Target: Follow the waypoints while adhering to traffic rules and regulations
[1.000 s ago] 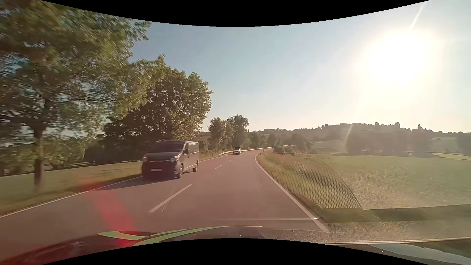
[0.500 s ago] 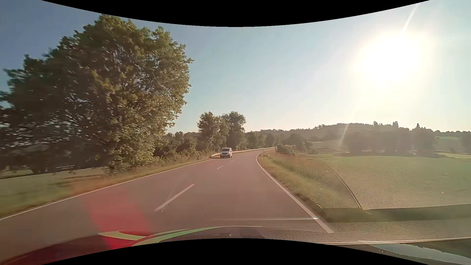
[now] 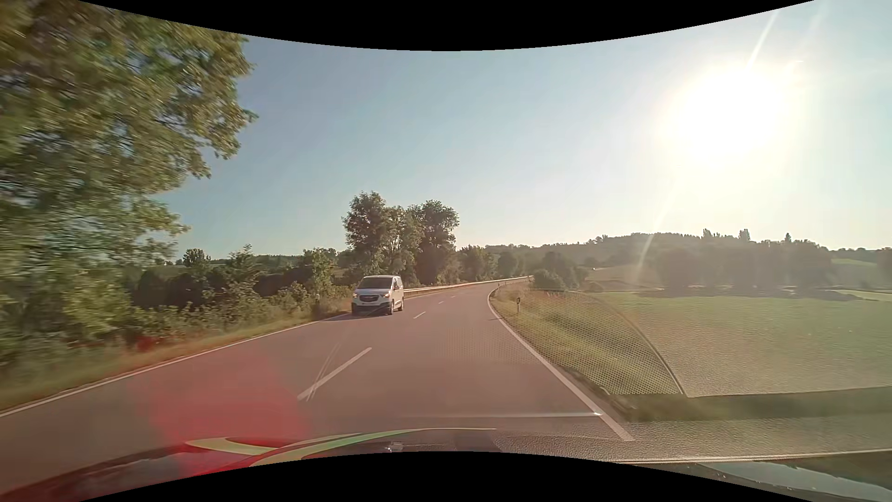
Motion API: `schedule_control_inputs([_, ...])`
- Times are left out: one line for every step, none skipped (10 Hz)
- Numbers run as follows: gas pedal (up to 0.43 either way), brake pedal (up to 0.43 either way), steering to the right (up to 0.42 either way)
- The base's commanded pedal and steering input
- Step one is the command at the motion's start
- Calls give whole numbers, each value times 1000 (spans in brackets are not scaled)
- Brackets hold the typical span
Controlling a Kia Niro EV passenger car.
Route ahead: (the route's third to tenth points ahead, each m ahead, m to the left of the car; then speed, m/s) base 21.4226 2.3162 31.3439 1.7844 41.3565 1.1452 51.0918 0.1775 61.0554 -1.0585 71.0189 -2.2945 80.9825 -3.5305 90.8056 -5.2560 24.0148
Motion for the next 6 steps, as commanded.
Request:
schedule_control_inputs([209, 0, 11])
schedule_control_inputs([209, 0, 11])
schedule_control_inputs([209, 0, 12])
schedule_control_inputs([209, 0, 13])
schedule_control_inputs([209, 0, 13])
schedule_control_inputs([209, 0, 12])
